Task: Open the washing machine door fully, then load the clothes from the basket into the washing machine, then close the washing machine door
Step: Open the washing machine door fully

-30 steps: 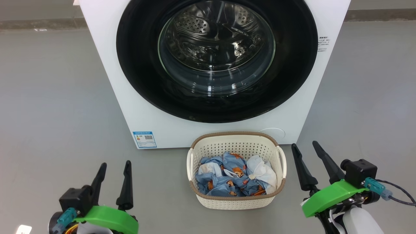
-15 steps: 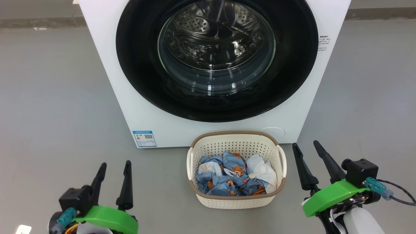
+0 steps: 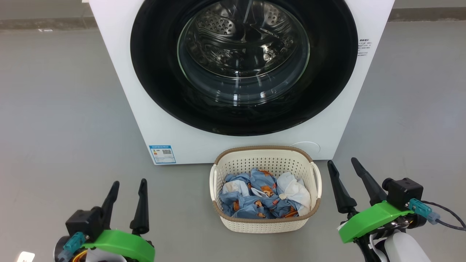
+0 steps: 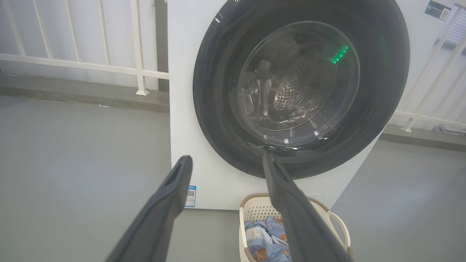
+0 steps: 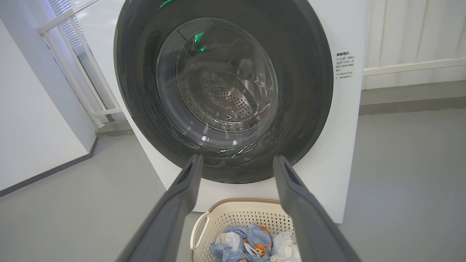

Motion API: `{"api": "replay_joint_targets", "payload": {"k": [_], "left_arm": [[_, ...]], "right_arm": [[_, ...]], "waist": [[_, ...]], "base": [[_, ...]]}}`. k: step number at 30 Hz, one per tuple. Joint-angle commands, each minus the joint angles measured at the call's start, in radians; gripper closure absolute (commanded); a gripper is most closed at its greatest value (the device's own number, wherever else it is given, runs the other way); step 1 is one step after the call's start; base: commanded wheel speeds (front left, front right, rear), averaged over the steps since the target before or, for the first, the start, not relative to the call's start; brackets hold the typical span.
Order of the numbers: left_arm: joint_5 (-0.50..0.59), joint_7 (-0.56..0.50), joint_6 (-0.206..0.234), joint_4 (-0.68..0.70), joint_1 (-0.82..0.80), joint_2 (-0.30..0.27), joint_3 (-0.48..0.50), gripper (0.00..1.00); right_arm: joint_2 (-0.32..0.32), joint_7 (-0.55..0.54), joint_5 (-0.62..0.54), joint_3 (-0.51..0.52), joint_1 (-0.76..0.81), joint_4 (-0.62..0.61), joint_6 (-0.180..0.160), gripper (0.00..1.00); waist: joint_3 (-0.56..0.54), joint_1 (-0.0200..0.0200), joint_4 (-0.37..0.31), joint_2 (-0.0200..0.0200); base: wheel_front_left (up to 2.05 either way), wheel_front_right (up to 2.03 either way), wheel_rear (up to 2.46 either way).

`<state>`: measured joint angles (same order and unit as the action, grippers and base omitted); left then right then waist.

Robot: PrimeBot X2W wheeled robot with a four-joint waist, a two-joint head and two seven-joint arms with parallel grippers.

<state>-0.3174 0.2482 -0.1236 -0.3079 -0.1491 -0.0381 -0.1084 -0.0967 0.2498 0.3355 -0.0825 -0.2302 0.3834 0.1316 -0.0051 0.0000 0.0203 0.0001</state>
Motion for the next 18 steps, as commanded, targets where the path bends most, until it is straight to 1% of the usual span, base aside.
{"api": "replay_joint_targets", "payload": {"k": [1,18], "left_arm": [[0.005,0.014,-0.005,0.029,-0.047,-0.012,0.033,0.00],[0.001,0.014,-0.006,0.024,-0.049,-0.012,0.034,0.00]], "right_arm": [[0.004,0.012,-0.016,-0.020,-0.030,-0.020,-0.001,0.00],[0.005,0.012,-0.031,-0.018,-0.033,-0.012,-0.001,0.00]], "waist": [[0.000,0.0000,0.000,-0.0001],[0.001,0.0000,0.000,-0.0001]], "base": [[0.00,0.00,0.00],[0.00,0.00,0.00]]}}
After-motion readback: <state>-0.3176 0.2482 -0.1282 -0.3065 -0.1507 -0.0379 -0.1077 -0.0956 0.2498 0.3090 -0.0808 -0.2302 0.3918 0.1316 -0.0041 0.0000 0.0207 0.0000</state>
